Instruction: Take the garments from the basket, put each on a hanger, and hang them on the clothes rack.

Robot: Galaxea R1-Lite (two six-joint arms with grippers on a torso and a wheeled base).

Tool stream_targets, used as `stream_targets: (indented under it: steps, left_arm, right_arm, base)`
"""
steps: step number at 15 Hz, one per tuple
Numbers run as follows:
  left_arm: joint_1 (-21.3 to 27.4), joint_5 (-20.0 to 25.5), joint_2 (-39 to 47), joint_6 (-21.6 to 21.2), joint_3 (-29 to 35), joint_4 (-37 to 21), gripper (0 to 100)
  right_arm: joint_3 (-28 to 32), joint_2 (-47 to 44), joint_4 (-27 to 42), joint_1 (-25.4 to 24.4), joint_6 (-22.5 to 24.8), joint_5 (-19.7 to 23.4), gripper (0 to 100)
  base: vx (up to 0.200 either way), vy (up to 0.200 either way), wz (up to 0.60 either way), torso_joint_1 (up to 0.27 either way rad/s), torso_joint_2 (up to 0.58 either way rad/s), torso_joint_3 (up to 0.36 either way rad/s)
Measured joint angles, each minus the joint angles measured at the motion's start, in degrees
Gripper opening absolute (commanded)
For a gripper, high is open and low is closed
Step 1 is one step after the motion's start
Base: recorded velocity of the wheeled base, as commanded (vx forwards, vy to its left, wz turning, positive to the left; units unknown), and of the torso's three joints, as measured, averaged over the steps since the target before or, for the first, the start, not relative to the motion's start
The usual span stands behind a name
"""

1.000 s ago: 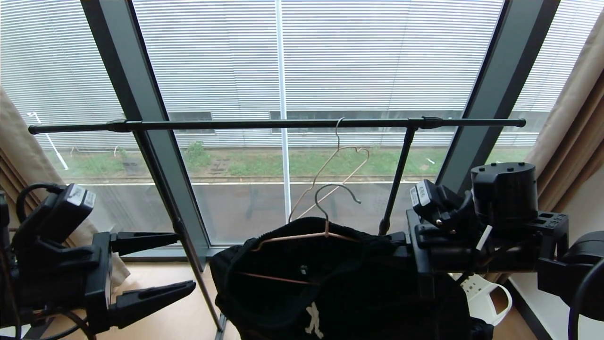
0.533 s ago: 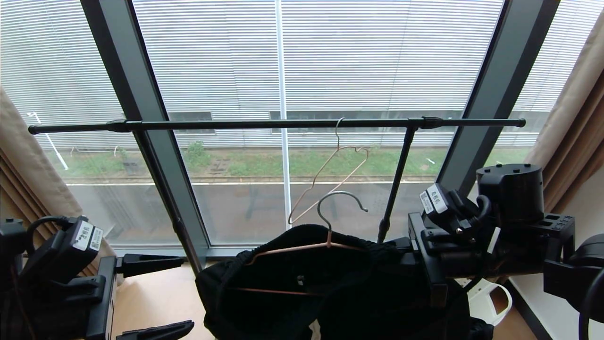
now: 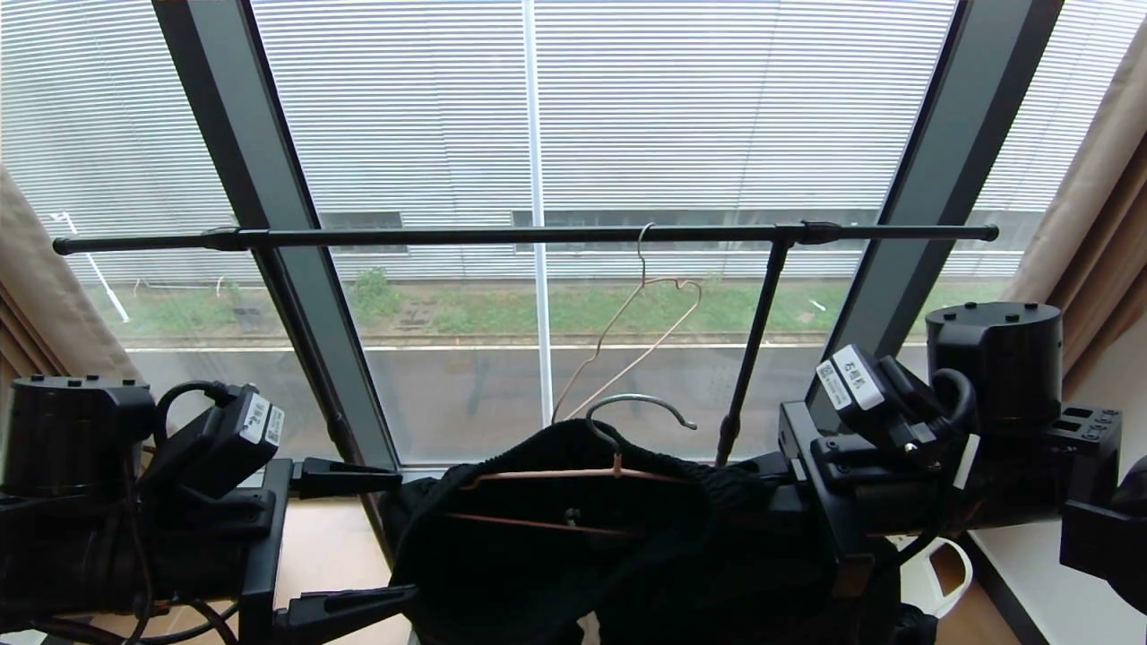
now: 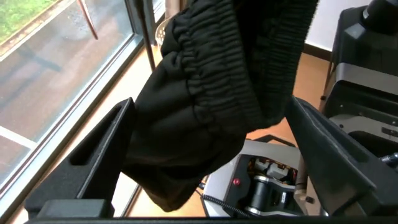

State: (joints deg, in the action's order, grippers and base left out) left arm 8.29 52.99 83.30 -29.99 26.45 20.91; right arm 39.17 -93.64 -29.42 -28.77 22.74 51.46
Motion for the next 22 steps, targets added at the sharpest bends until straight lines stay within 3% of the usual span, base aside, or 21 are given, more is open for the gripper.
stream_targets:
  steps: [5,8,11,13,16,22]
  left_arm:
    - [-4.8,0.3,-2.8,-0.1,-1.4,-0.1,100]
    - [-7.9,0.4,-4.7,-0.1,-1.8,-0.1,100]
    - [-8.1,0.4,-4.5,-4.9,-1.8,-0.1,100]
    - [-6.4,0.4,-2.5,-7.7,-0.9,-0.1,100]
    - [-0.7,1.1,0.9,-8.4,1.3,-0.2,100]
    - [5.1,1.4,7.2,-5.2,6.9,-0.1,100]
  right_arm:
    - [-0.1,0.6,-0.1,1.3,0.0,0.6,0]
    - [-0.1,0.5,-0.1,2.7,0.0,5.1,0]
    - [-0.5,0.5,-0.1,3.4,0.0,7.3,0]
    - [-0.5,0.5,-0.1,3.5,0.0,7.4,0]
    - [0.2,-0.1,0.0,3.0,0.0,7.3,0]
    - [1.1,-1.5,-0.2,-0.1,-0.1,7.3,0]
  base:
    - [0.000,0.000,0.00,0.000,0.00,0.000]
    - [0.000,0.000,0.00,0.000,0.00,0.000]
    - [0.000,0.000,0.00,0.000,0.00,0.000]
    - [0.000,0.000,0.00,0.000,0.00,0.000]
    - [0.000,0.000,0.00,0.000,0.00,0.000]
    - [0.000,0.000,0.00,0.000,0.00,0.000]
